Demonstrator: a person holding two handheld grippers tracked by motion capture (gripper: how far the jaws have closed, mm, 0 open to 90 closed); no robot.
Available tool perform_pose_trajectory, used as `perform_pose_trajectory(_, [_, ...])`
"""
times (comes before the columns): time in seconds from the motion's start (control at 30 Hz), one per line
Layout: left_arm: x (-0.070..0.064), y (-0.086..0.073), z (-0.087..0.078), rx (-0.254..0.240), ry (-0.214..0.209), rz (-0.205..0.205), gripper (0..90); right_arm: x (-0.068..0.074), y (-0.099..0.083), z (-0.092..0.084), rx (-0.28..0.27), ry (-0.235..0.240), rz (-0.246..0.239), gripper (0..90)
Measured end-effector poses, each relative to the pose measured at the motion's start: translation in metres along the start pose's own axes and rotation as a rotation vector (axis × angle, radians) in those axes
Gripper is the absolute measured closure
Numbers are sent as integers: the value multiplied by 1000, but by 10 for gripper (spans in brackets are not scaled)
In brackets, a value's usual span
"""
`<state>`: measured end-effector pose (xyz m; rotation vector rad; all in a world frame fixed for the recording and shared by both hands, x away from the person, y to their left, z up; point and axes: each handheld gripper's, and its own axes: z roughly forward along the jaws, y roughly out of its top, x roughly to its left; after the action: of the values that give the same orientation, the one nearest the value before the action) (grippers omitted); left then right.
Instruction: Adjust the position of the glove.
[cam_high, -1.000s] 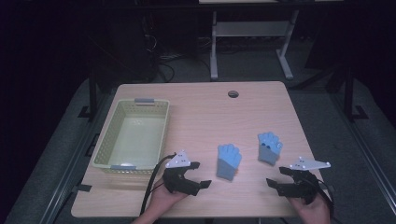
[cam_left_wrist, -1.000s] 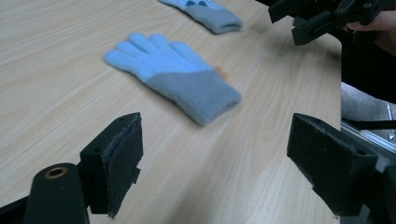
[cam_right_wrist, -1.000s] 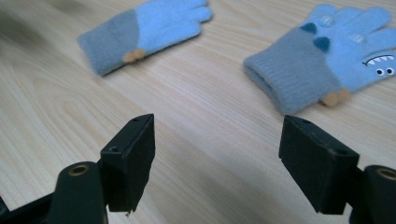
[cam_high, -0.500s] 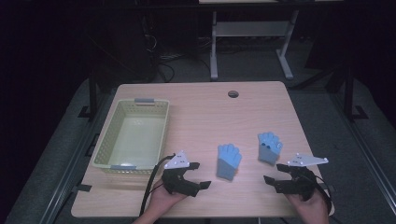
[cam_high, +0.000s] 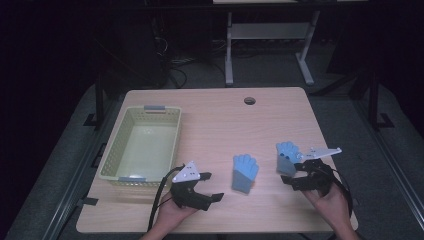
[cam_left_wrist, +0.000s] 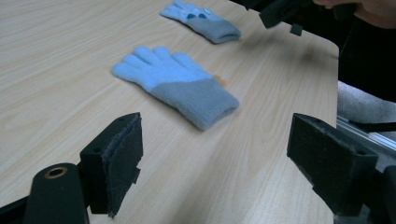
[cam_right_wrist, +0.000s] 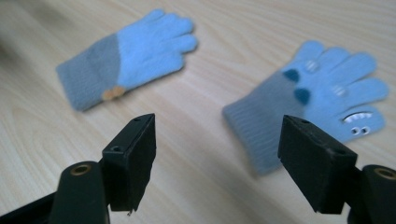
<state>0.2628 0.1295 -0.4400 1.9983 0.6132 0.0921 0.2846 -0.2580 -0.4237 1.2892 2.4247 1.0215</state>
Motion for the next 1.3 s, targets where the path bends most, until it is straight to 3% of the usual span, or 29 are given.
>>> perform_pose_trajectory(0.3, [3, -1, 0, -1, -12, -24, 181, -15, 22, -3, 28, -19, -5, 301])
perform_pose_trajectory(0.37, [3, -1, 1, -3, -12, -14, 181, -19, 30, 0, 57, -25, -14, 301])
perform_pose_trajectory(0.7, [2, -1, 1, -10, -14, -28, 182, -27, 49, 10, 101, -37, -5, 312])
perform_pose_trajectory(0.8, [2, -1, 0, -13, -17, -28, 182, -32, 57, 17, 141, -50, 2, 329])
perform_pose_trajectory(0.9, [2, -1, -1, -15, -18, -29, 182, -35, 58, 21, 148, -54, 6, 348])
perform_pose_trajectory(1.0, [3, -1, -1, -17, -12, -30, 182, -47, 57, 33, 203, -72, 26, 395])
perform_pose_trajectory(1.2, [3, -1, -1, -18, -16, -36, 183, -57, 55, 42, 239, -85, 58, 449])
perform_pose_trajectory(1.3, [3, -2, -1, -14, -18, -39, 183, -58, 55, 47, 258, -88, 44, 479])
